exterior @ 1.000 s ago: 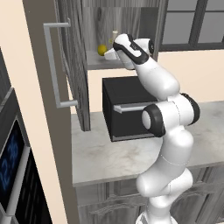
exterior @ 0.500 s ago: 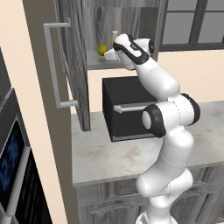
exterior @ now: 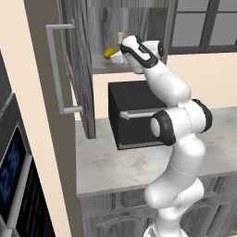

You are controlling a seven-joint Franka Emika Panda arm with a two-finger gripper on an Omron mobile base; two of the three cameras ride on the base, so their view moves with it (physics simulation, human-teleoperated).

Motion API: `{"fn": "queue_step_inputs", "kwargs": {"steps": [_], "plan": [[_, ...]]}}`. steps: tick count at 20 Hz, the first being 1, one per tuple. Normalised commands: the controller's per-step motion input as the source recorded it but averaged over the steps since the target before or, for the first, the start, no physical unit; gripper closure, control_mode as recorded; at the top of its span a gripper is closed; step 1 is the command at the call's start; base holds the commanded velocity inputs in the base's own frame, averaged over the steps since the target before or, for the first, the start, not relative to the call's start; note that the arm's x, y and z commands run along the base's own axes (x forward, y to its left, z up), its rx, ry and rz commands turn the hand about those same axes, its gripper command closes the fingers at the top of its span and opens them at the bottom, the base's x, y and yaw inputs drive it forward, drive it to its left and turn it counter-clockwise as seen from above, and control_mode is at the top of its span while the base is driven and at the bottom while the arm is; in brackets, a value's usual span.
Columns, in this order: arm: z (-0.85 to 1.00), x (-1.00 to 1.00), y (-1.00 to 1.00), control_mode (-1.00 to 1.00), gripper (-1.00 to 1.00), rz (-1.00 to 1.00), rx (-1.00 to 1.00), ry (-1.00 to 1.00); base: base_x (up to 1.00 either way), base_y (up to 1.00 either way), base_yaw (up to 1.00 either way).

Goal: Pick the candle and candle from the dining table and place them in the open cabinet. Close the cabinet after placing the objects.

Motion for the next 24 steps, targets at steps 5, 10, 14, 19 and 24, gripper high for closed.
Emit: {"fn": "queue_step_inputs", "kwargs": {"steps": [5,10,14,19,24], "plan": [[-0.03,-0.24,-0.13,-1.0,-1.0,0.0,0.02,-0.08,0.0,0.0,0.0],[0.0,-0.43,-0.08,-1.0,-1.0,0.0,0.02,-0.05,0.0,0.0,0.0],[0.0,-0.51,0.0,-1.0,-1.0,0.0,0.01,0.0,0.0,0.0,0.0],[0.22,-0.34,0.0,-1.0,-1.0,0.0,0.0,0.0,0.0,0.0,0.0],[0.43,-0.26,-0.01,-1.0,-1.0,0.0,0.0,0.01,0.0,0.0,0.0]]}}
